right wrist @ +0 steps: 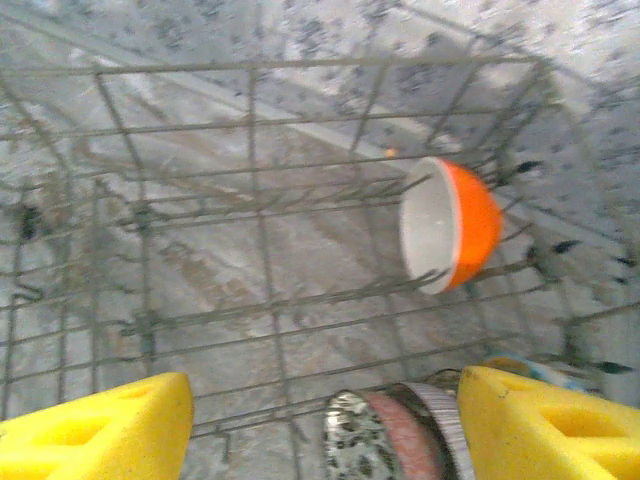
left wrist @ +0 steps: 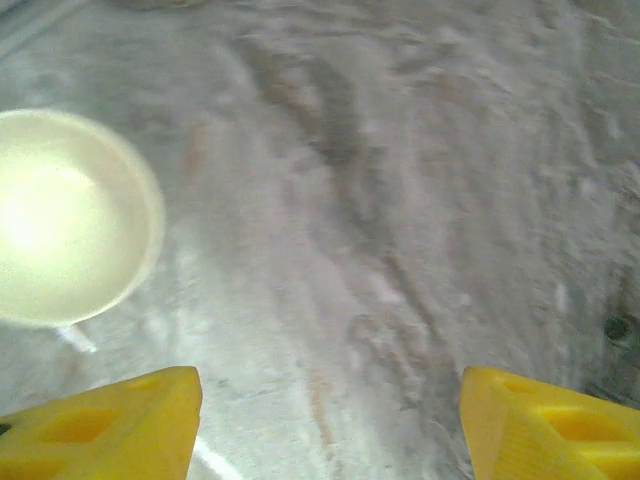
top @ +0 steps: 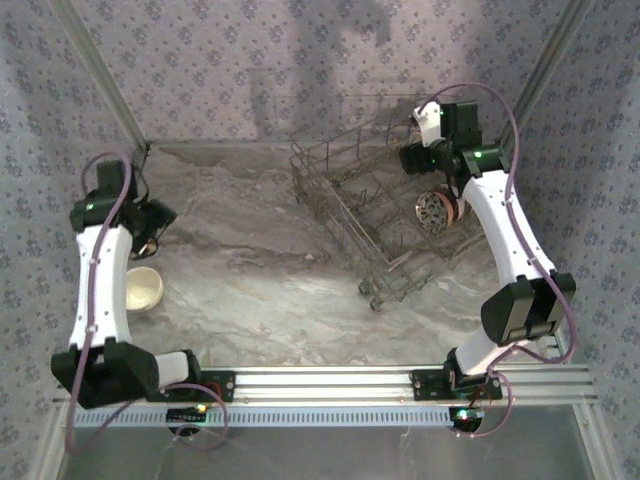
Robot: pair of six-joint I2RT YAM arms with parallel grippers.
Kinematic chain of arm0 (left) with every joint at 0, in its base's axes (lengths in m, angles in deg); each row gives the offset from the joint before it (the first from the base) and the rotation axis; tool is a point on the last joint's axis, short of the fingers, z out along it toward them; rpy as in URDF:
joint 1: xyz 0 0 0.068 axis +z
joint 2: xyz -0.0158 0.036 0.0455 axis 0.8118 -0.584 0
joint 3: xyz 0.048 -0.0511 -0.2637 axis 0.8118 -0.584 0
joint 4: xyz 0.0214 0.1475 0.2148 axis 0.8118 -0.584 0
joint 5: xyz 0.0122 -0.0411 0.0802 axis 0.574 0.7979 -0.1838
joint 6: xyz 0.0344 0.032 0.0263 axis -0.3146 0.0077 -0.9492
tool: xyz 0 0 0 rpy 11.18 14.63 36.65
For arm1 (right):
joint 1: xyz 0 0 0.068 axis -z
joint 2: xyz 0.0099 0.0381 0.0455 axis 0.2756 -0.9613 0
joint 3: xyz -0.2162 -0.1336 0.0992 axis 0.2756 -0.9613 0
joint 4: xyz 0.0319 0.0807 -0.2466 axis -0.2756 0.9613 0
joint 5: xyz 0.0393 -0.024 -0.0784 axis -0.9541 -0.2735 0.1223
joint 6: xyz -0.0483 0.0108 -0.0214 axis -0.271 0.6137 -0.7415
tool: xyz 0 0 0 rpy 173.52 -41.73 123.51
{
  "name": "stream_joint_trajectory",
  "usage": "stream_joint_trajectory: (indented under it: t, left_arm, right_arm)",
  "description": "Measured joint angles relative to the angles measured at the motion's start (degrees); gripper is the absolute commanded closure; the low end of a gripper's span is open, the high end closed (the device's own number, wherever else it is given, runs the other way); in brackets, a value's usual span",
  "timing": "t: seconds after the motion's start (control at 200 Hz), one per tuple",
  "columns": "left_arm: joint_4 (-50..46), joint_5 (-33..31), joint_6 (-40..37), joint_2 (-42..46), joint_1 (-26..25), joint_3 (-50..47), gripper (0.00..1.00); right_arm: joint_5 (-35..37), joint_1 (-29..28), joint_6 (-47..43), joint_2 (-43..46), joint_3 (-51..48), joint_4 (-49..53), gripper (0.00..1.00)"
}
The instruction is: Load the bowls into the dish rack
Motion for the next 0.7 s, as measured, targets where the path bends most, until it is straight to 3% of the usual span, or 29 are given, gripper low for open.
stream_joint_trajectory:
  t: [0.145, 0.355, 0.7]
  left_arm:
    - [-3.63, 0.35, -0.9, 2.34, 8.44, -3.69, 0.3]
    - [-4.26, 1.84, -5.16, -1.51, 14.1, -6.64, 0.3]
    - [2.32, 4.48, -13.64, -17.05, 15.34, -7.26, 0.3]
  right_arm:
    - [-4.61, -0.39, 0.63, 0.0, -2.32, -1.03, 0.28]
    - [-9.38, -1.29, 1.22, 0.7, -4.72, -3.13, 0.28]
    - [-10.4, -2.32, 1.22, 2.62, -4.96, -3.52, 0.28]
